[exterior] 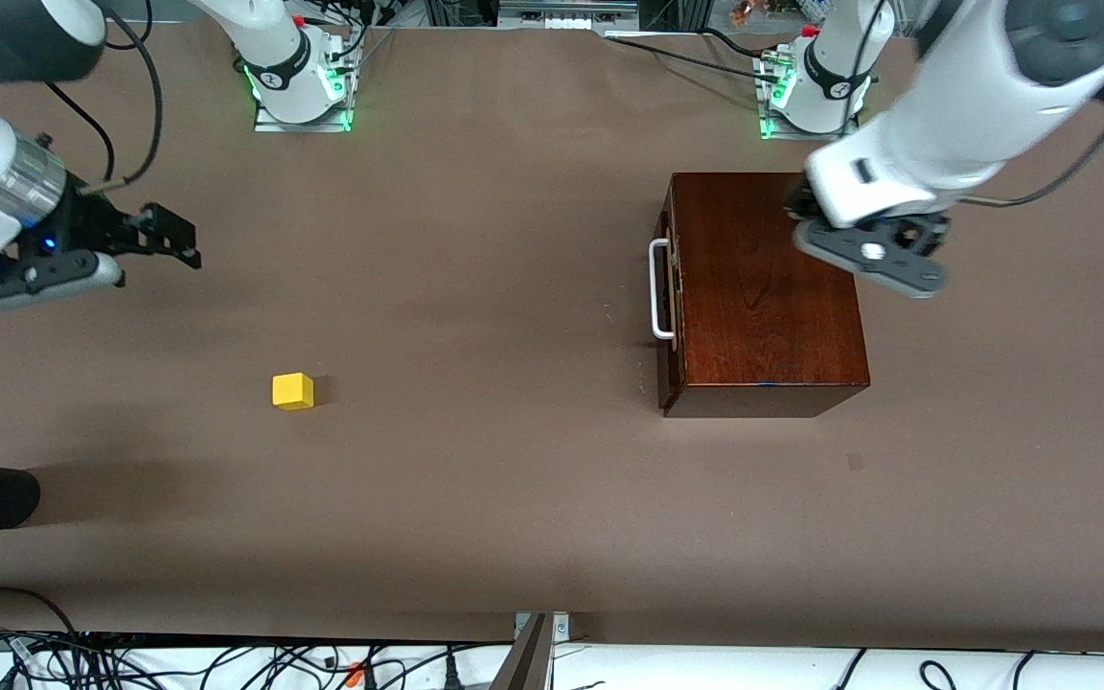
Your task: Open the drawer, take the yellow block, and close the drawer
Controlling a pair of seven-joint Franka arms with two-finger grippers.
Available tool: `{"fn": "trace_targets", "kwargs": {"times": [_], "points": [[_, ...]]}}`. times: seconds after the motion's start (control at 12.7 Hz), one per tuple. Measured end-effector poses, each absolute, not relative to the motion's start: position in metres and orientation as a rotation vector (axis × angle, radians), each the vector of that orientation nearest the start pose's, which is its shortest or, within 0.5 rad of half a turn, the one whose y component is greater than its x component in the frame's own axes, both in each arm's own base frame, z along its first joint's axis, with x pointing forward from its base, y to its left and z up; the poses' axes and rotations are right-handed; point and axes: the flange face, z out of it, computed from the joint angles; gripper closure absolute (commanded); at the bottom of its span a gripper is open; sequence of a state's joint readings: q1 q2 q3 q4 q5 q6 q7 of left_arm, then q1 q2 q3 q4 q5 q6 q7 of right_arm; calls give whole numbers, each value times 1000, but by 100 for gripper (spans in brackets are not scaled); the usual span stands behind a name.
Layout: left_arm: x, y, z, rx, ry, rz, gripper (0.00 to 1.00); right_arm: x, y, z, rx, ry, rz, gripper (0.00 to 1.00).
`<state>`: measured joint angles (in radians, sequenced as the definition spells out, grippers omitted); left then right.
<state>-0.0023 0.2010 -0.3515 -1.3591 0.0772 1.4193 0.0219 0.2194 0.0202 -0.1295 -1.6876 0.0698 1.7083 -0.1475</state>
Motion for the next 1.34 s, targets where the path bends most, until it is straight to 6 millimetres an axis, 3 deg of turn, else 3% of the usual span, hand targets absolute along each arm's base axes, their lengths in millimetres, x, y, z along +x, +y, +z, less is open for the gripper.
{"fn": "trace_targets", "kwargs": {"times": [0.24,0.39,0.63,0.71,1.02,1.34], "points": [[576,-95,636,-3092,324,78,0,558,54,584,-3067,-353,-24,0],[564,-51,653,-3131,184,39,0,559,53,582,-3080,-344,-19,0],[545,3,643,-3146,18,-21,0,559,52,584,-3084,-332,-26,0],[542,9,639,-3146,2,-29,0,560,48,586,-3086,-319,-31,0],[545,-13,619,-3146,-50,29,0,567,31,579,-3095,-261,-20,0],[557,-26,600,-3142,-57,76,0,568,30,579,-3096,-260,-18,0]]}}
